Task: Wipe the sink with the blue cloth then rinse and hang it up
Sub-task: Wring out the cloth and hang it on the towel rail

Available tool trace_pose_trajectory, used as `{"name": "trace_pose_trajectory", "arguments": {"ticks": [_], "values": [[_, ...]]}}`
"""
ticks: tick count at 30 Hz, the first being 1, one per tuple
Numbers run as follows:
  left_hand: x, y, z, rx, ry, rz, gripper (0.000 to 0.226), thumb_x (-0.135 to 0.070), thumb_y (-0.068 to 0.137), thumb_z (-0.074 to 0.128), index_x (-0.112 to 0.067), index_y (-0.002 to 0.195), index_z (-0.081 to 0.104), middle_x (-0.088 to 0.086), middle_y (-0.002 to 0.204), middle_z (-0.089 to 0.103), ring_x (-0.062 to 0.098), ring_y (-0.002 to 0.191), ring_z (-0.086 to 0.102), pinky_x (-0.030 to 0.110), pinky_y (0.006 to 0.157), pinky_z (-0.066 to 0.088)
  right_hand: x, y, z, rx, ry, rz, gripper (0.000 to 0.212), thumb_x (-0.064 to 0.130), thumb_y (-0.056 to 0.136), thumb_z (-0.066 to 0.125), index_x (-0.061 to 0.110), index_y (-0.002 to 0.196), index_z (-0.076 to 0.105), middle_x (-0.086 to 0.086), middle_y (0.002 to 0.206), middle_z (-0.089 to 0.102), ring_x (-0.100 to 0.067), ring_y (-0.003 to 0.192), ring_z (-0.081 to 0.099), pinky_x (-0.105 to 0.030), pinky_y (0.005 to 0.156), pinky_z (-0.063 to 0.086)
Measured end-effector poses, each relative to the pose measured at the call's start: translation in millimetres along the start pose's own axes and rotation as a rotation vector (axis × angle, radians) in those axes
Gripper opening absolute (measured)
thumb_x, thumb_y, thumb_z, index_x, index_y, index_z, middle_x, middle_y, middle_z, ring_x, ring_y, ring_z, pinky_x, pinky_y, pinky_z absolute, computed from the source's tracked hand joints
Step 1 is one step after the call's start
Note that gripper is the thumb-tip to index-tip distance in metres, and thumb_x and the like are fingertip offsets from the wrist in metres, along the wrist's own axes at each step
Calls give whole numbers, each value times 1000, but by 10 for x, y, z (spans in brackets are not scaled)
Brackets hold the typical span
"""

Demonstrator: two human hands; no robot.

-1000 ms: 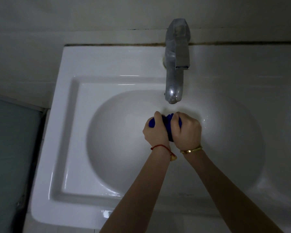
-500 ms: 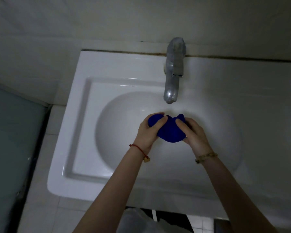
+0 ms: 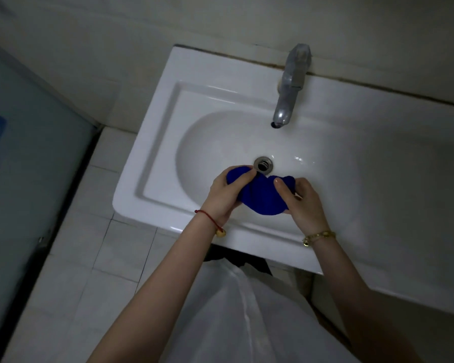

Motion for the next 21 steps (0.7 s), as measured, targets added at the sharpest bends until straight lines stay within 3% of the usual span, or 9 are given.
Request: {"name": "trace_pose_trajectory", "arguments": {"ticks": [5, 11, 15, 18, 21], "values": [[-69, -460, -361, -75, -53, 65, 34, -23, 91, 68, -10, 121, 62, 8, 112, 70, 20, 102, 68, 35, 83, 59, 186, -283, 277, 109, -121, -101, 39, 48, 81, 65, 12, 94, 56, -1, 97, 64, -19, 95, 64, -43, 81, 56], [-108, -1076, -1069, -218, -160, 148, 36, -26, 89, 71, -13, 121, 63, 6, 114, 70, 18, 102, 69, 34, 82, 60, 428, -650, 961, 292, -180, -187, 38, 41, 85, 65, 6, 98, 56, -10, 104, 65, -23, 98, 64, -47, 83, 57], [-47, -1504, -1635, -327, -261, 186, 33, -28, 89, 70, -15, 118, 63, 4, 110, 72, 17, 100, 70, 34, 81, 60, 549, -977, 1530, 422, -188, -232, 33, 39, 85, 66, 11, 98, 56, -4, 103, 63, -21, 99, 65, -39, 77, 59], [3, -1858, -2128, -401, -318, 215, 39, -29, 89, 70, -11, 122, 62, 8, 114, 71, 20, 105, 68, 35, 85, 59, 605, -1259, 2021, 504, -216, -264, 34, 37, 85, 67, 8, 101, 58, -5, 106, 65, -18, 94, 67, -40, 76, 60], [68, -2256, -2712, -461, -365, 241, 36, -29, 88, 71, -11, 118, 63, 5, 108, 73, 18, 102, 69, 33, 81, 59, 627, -1599, 2608, 581, -230, -306, 30, 27, 87, 68, 4, 103, 58, -4, 103, 66, -10, 88, 68, -32, 70, 60]]}}
Point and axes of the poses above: each hand's wrist, its own y-axis towards the middle knuckle, its own z-axis out of the palm, x = y × z, the point moved 5 cm from there along y, towards the middle knuckle
